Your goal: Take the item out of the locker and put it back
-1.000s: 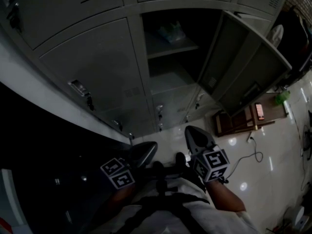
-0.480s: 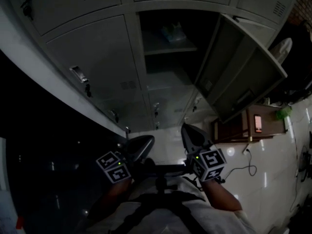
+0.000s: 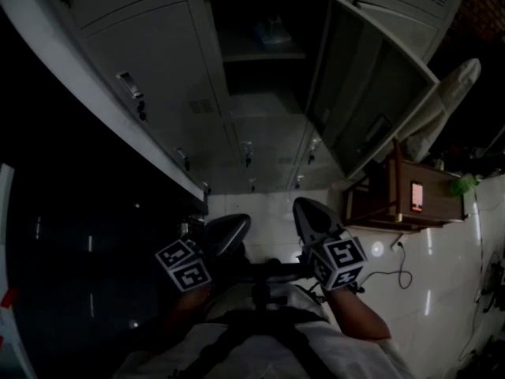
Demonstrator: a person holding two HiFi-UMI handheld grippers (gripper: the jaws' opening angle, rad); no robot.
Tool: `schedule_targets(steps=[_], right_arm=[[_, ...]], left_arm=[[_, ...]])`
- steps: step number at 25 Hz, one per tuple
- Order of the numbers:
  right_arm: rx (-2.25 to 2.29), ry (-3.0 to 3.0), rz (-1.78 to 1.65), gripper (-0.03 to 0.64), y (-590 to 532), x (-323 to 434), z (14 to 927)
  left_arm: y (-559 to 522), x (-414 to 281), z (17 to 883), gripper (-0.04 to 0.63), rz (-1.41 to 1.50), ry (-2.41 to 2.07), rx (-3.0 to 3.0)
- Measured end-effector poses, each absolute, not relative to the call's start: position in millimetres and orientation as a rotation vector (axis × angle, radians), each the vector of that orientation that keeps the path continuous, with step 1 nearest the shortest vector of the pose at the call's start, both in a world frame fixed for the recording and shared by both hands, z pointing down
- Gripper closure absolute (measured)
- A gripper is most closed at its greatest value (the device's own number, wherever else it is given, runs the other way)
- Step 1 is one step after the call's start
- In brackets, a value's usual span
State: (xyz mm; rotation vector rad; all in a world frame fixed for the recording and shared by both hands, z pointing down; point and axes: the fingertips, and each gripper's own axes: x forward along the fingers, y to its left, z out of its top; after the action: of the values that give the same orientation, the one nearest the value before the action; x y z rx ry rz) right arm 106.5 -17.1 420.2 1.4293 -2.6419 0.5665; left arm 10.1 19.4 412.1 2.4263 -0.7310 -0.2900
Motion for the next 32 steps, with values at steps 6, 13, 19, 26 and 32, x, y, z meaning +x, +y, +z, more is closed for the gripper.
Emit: schedule_targets(steps=[6, 13, 19, 26, 32], right_arm=[[1.401, -2.676, 0.589, 0.603, 2, 112, 417], [1.412, -2.698, 0.594, 0.614, 24, 106, 413], [1.451, -2.665, 0.606, 0.616, 32, 101, 418], [1.456, -2.660, 0.615, 0.617, 34, 68, 421], [1.450, -2.629, 0.634, 0.617, 35, 53, 424]], left_arm=[[41, 17, 405, 0.592, -0.277, -0.762, 2.438], [59, 15, 401, 0.592, -0.285, -0.722, 2.458], [62, 4, 405, 0.592, -0.270, -0.668, 2.455], [63, -20, 408, 0.592, -0.261, -0.620, 2.454], [60, -31, 408, 0.592, -0.260, -0.584, 2.460]])
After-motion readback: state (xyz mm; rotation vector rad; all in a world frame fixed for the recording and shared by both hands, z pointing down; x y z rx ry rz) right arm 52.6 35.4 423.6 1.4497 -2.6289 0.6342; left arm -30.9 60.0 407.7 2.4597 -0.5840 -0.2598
